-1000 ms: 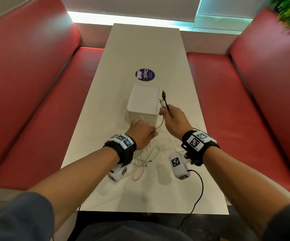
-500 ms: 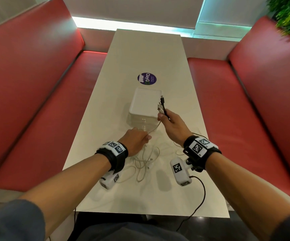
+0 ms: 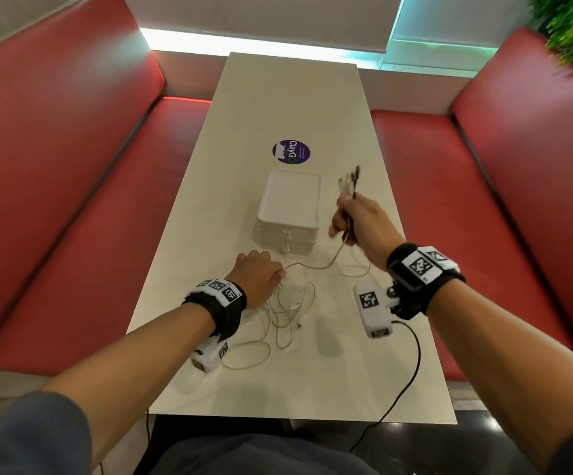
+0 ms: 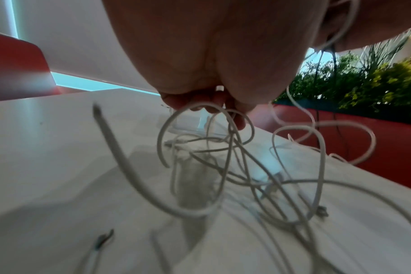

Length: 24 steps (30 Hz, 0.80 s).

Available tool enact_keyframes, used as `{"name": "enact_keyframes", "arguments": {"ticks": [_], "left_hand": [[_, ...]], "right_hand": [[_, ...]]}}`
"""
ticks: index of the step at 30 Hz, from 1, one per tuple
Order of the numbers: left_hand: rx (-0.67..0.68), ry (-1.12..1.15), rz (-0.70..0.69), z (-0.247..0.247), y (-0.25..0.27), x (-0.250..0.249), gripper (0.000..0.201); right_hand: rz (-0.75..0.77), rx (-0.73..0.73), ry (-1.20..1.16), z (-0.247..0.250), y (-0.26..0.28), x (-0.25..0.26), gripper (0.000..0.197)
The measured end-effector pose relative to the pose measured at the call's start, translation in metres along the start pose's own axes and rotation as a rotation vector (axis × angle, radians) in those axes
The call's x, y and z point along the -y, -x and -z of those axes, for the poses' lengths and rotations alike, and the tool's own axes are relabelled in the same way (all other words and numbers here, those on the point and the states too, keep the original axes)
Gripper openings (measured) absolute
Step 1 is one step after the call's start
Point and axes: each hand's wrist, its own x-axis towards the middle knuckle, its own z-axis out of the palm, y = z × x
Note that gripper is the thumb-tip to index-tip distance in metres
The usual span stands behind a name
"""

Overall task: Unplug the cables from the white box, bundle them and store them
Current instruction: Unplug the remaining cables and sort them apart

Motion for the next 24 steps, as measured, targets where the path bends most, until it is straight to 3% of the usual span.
{"name": "enact_keyframes", "arguments": {"ticks": [2, 5, 10, 13, 16, 20, 21, 24], "left_hand": [[-0.069, -0.006, -0.022, 0.005, -0.001, -0.003, 0.036], [-0.17, 0.076, -0.102, 0.011, -0.001, -0.01, 0.034], [-0.256, 0.209, -0.196, 0.016, 0.0, -0.013, 0.022], [-0.306, 0.248, -0.194, 0.011, 0.001, -0.006, 0.026], [-0.226, 0.195, -0.144, 0.007, 0.0, 0.001, 0.025], [-0.019, 0.192, -0.004, -0.001, 0.001, 0.019, 0.026], [-0.012, 0.197, 0.002, -0.002, 0.002, 0.021, 0.027], [-0.063, 0.187, -0.015, 0.0, 0.003, 0.013, 0.028]], "right_hand": [[-0.018, 0.093, 0.133, -0.016, 0.006, -0.013, 0.028], [0.056, 0.164, 0.514, -0.03, 0.008, -0.031, 0.029], [0.092, 0.219, 0.802, -0.04, 0.013, -0.031, 0.017], [0.044, 0.279, 0.893, -0.036, 0.012, -0.028, 0.022], [0.046, 0.277, 0.832, -0.028, 0.008, -0.018, 0.021], [0.086, -0.173, 0.348, -0.002, -0.01, 0.002, 0.027], [0.094, -0.202, 0.327, 0.002, -0.012, 0.004, 0.027], [0.105, -0.014, 0.585, -0.006, -0.006, -0.003, 0.031]]}}
